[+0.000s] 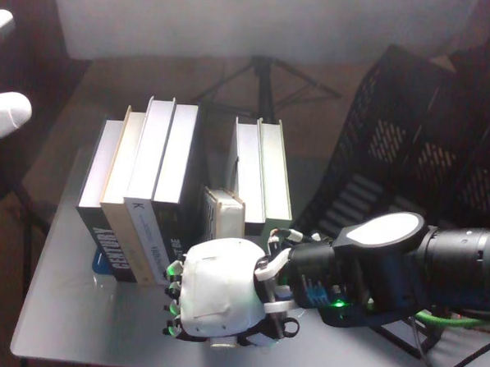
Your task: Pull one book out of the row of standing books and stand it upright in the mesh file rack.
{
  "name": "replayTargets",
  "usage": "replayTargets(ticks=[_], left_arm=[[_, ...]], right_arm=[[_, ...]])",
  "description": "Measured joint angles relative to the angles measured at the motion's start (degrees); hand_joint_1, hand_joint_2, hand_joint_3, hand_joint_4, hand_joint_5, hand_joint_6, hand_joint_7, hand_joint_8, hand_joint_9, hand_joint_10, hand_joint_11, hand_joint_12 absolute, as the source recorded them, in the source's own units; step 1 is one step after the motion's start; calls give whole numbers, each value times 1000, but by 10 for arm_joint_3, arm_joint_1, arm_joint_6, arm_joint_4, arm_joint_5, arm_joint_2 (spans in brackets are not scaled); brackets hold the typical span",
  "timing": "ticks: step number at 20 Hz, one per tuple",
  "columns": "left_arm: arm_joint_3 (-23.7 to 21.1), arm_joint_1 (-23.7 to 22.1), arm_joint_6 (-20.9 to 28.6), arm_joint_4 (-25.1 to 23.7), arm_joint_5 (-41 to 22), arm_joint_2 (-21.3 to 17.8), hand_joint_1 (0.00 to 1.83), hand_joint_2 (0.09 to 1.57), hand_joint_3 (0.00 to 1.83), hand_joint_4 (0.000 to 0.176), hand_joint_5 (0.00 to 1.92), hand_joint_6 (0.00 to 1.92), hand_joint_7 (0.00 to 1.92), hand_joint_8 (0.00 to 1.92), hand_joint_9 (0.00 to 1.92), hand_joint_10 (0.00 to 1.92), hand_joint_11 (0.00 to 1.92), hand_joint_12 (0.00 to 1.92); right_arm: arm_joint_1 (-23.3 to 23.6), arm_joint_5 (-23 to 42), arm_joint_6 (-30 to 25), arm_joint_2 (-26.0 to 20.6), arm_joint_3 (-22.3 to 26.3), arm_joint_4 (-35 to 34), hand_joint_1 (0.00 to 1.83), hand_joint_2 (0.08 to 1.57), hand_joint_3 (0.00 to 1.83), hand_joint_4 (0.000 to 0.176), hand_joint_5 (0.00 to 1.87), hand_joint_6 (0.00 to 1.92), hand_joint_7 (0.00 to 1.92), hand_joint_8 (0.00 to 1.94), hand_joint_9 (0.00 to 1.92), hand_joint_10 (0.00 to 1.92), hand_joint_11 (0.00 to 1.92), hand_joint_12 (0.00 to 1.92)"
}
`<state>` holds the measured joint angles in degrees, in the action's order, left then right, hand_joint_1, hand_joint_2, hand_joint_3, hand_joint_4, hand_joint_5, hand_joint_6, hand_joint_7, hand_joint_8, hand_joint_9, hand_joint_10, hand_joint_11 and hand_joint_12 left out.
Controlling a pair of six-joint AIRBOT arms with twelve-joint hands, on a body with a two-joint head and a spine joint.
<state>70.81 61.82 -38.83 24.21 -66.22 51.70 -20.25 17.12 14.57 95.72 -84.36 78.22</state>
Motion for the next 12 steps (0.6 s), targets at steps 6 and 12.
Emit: replayTargets(ticks=[6,12], left_arm=[[2,-1,1,2,6,1,0,1300,4,66,22,8,0,0,0,0,0,0],[2,-1,2,2,6,1,0,1307,6,59,23,8,0,0,0,0,0,0]], right_arm=[[0,-3,3,2,-5,0,1384,1113,0,0,969,720,1000,1089,949,1384,839,1855],[0,-4,4,4,-9,0,1368,1136,4,0,854,1011,967,1103,878,1379,754,1853]])
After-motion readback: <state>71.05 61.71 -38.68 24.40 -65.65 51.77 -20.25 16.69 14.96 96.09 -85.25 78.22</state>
